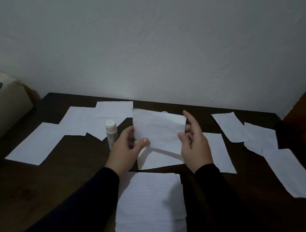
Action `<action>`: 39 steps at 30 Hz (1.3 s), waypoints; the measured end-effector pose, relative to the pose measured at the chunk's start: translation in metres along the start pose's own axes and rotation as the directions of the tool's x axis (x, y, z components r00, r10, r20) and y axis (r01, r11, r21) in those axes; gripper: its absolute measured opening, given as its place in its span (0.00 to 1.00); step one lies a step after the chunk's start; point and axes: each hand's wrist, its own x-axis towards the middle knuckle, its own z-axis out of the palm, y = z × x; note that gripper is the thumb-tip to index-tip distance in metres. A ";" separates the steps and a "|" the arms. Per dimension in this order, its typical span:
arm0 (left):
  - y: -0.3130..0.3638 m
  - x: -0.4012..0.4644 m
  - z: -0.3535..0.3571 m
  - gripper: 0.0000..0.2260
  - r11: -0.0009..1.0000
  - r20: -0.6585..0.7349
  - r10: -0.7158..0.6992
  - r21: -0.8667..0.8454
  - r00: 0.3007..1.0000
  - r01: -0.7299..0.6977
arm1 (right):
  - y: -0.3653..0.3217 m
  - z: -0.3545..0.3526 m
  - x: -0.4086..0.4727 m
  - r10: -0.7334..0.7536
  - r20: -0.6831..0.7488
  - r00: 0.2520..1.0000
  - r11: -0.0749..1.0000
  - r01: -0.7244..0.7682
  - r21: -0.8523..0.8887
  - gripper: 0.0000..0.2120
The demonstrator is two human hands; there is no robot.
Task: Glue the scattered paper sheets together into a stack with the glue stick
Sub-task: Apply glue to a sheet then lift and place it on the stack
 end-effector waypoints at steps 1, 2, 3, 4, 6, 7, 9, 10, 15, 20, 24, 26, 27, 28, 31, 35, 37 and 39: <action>0.002 -0.001 -0.002 0.24 0.999 -0.012 -0.035 -0.028 0.999 0.034 | 0.001 -0.001 -0.001 0.033 0.022 0.999 0.999 -0.033 0.010 0.28; 0.002 -0.003 -0.004 0.22 0.998 -0.026 -0.062 -0.033 0.998 0.061 | 0.002 -0.001 -0.002 0.064 0.034 0.997 0.998 -0.064 0.018 0.28; 0.003 -0.004 -0.006 0.20 0.996 -0.035 -0.086 -0.019 0.996 0.085 | 0.002 -0.002 -0.002 0.087 0.032 0.996 0.996 -0.088 0.024 0.29; 0.003 -0.005 -0.007 0.16 0.994 -0.034 -0.110 -0.006 0.993 0.110 | 0.003 -0.003 -0.002 0.111 0.018 0.994 0.994 -0.111 0.023 0.29; 0.003 -0.005 -0.009 0.09 0.985 -0.007 -0.174 -0.019 0.985 0.174 | 0.005 -0.004 0.001 0.192 -0.024 0.981 0.981 -0.192 0.018 0.27; 0.004 -0.005 -0.009 0.06 0.979 0.005 -0.202 -0.034 0.979 0.203 | 0.006 -0.004 0.003 0.247 -0.031 0.969 0.969 -0.247 0.013 0.26; 0.004 -0.005 -0.009 0.05 0.972 0.000 -0.229 -0.062 0.974 0.228 | 0.010 -0.004 0.007 0.338 0.005 0.941 0.941 -0.338 -0.022 0.26; 0.004 -0.005 -0.008 0.05 0.970 -0.011 -0.233 -0.075 0.972 0.232 | 0.013 -0.003 0.008 0.366 0.034 0.930 0.929 -0.363 -0.064 0.27; 0.003 -0.012 0.001 0.14 0.977 -0.019 -0.212 0.021 0.977 0.213 | 0.025 0.004 0.009 0.417 0.034 0.908 0.891 -0.401 -0.213 0.25; -0.005 -0.009 0.003 0.29 0.961 -0.007 -0.178 0.215 0.984 0.176 | 0.034 0.011 0.010 0.419 -0.004 0.908 0.875 -0.405 -0.265 0.22; -0.012 -0.003 0.005 0.27 0.954 -0.025 -0.149 0.260 0.989 0.150 | 0.041 0.014 0.012 0.431 -0.040 0.901 0.859 -0.424 -0.287 0.20; -0.017 0.000 0.006 0.22 0.946 -0.014 -0.128 0.300 0.992 0.126 | 0.044 0.014 0.014 0.444 -0.045 0.895 0.851 -0.437 -0.292 0.20; -0.018 0.001 0.006 0.19 0.942 -0.006 -0.121 0.314 0.993 0.117 | 0.045 0.014 0.014 0.451 -0.045 0.891 0.845 -0.443 -0.300 0.20; -0.019 0.002 0.007 0.16 0.939 0.001 -0.115 0.326 0.993 0.109 | 0.047 0.014 0.014 0.459 -0.042 0.887 0.837 -0.448 -0.314 0.20; -0.019 0.003 0.009 0.09 0.911 0.029 -0.078 0.407 0.997 0.059 | 0.050 0.015 0.017 0.497 -0.019 0.867 0.786 -0.460 -0.413 0.18; -0.022 0.006 0.010 0.05 0.878 0.040 -0.024 0.478 0.999 0.002 | 0.050 0.016 0.023 0.524 -0.014 0.851 0.720 -0.452 -0.527 0.19; -0.021 0.004 0.012 0.05 0.850 0.043 0.029 0.525 0.999 -0.047 | 0.047 0.015 0.023 0.490 -0.020 0.871 0.693 -0.404 -0.598 0.21; -0.017 0.001 0.014 0.06 0.806 0.052 0.138 0.574 0.989 -0.143 | 0.043 0.015 0.021 0.416 -0.014 0.909 0.661 -0.313 -0.682 0.21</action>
